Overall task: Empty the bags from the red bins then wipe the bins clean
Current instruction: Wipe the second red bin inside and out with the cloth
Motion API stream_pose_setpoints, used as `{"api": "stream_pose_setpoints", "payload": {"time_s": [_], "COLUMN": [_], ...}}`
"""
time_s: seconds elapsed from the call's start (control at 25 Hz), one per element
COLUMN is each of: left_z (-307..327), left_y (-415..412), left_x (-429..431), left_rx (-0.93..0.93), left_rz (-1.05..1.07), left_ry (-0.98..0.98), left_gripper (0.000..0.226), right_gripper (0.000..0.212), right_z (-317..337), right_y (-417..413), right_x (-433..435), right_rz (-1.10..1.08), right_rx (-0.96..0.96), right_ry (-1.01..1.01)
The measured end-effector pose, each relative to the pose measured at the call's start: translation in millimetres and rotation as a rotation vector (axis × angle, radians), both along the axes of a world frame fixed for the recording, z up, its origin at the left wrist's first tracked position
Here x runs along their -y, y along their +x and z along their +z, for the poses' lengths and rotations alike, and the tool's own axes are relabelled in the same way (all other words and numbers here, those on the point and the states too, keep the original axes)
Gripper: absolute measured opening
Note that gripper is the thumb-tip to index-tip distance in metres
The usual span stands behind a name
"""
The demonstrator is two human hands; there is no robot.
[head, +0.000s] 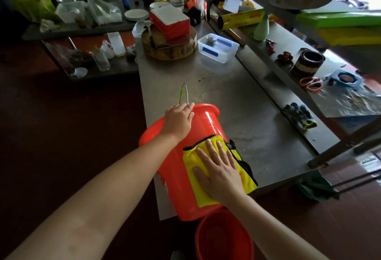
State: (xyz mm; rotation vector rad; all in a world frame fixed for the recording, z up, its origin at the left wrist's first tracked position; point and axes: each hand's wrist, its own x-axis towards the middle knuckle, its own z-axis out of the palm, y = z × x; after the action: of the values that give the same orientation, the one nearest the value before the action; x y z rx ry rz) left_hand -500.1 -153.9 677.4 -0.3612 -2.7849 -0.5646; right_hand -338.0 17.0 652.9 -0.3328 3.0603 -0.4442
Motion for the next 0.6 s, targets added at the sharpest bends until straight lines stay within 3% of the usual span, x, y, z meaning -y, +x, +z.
{"api": "stream_pose_setpoints", "payload": {"time_s": [0.12,0.32,0.44,0.6], "left_z": [-11.8,-7.4,-3.2,-2.8], "left_y": [5.1,19.0,24.2,29.4], "left_x": [19.7,57.2,77.5,85.1], "left_rx": [-0.049,0.037,0.066,0.012], "left_rz": [-0.011,-0.065,-0.111,-0.092], "left_ry": [0.029,0.053,0.048,-0.017], "left_gripper": [0.041,0.053,0.058,0.045], "right_gripper": [0.066,0.068,0.067,0.067], "right_z": [8.4,19.6,19.9,10.3], "right_y": [-42.1,-102.2,-89.0,-40.0], "right_x": [13.5,40.6,51.4,37.3], "right_rz": [-0.03,0.022,0.03,0.046], "right_rx": [0.042,0.087,0.043,0.035], "right_ry": [-0.043,-0.078,-0.054,-0.059]}}
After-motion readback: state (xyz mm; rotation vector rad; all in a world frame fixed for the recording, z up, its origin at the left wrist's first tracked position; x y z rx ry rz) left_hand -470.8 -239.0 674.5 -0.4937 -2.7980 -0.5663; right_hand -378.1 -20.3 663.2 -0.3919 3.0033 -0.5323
